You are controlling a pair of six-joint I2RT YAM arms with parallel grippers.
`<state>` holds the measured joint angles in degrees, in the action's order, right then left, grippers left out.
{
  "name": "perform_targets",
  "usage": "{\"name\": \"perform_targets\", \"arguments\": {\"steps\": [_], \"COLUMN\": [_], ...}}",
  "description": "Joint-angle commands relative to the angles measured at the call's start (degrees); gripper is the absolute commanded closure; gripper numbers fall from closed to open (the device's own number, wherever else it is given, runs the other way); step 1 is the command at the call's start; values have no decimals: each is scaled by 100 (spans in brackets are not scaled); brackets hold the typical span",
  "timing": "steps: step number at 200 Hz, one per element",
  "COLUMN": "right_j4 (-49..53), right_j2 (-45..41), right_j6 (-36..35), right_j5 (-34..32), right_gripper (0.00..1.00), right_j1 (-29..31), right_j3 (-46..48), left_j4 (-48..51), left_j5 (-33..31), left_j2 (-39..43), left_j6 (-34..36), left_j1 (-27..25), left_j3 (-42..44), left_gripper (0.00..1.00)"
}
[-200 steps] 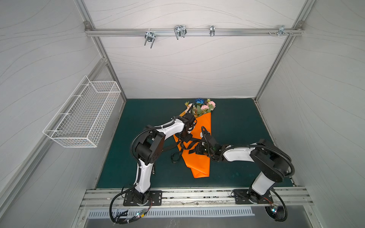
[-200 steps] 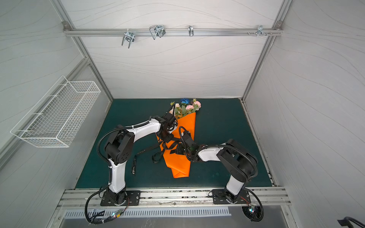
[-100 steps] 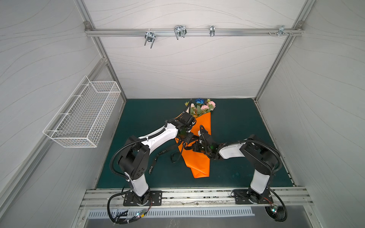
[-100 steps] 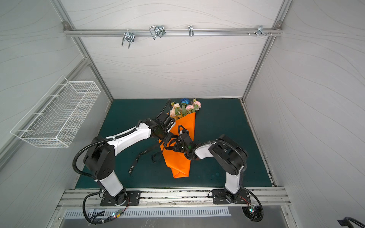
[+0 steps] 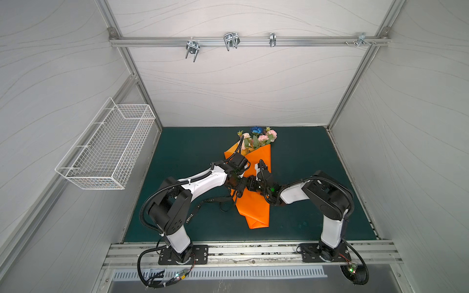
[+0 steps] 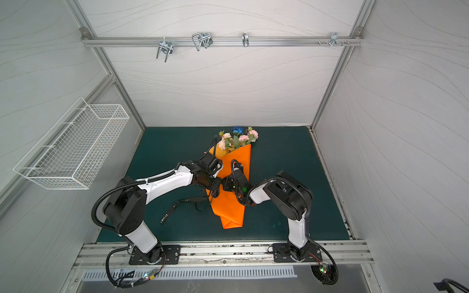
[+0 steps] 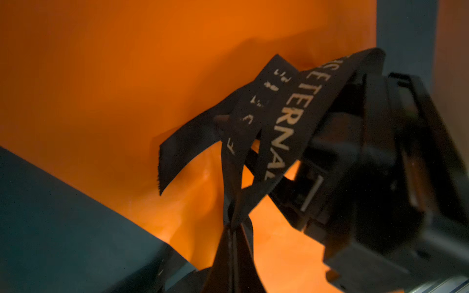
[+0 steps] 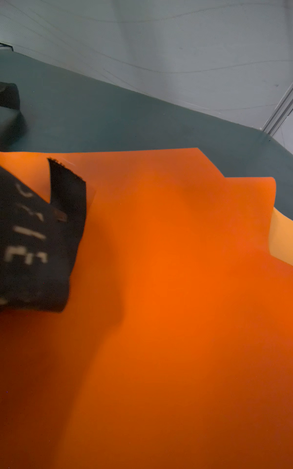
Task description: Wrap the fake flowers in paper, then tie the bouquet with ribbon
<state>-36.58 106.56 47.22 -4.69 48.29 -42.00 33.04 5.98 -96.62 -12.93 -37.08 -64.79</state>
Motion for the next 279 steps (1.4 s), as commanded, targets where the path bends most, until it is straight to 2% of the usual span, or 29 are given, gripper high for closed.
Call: {"name": "perform_targets", "arguments": {"steps": [1, 117, 142, 161, 182, 216, 253, 279], "right_j4": [697, 2607, 3076, 3870, 4736, 5337, 5781, 6083], "right_j2": [-460, -1624, -2266, -3028, -3736, -4200, -3862, -3242], "right_j6": [171, 638, 631, 499, 232, -286, -1175, -1936], "right_j5": [-151, 114, 201, -134, -367, 156, 1361, 2058], "right_gripper": [69, 70, 72, 73, 73, 73, 71, 69], "right_j1": [52, 355, 409, 372, 104, -720, -1763, -2110], "right_j3": [90, 351, 525, 518, 396, 264, -508, -1256], "left_j4": [-228, -523, -649, -821, -975, -1263, -1414, -1458], "left_j5": [83, 42, -61, -328, -848, -1829, -2401, -2639], "left_j2": [-116, -269, -115, 22, 166, 283, 51, -199], "left_j6": [-158, -359, -343, -284, -170, 81, 379, 532], "left_j1": [-8, -9, -34, -139, -424, -970, -1520, -1834], "left_j3": [-86, 157, 260, 358, 395, 408, 414, 483], "left_gripper": [100, 100, 100, 100, 100, 100, 100, 100]}}
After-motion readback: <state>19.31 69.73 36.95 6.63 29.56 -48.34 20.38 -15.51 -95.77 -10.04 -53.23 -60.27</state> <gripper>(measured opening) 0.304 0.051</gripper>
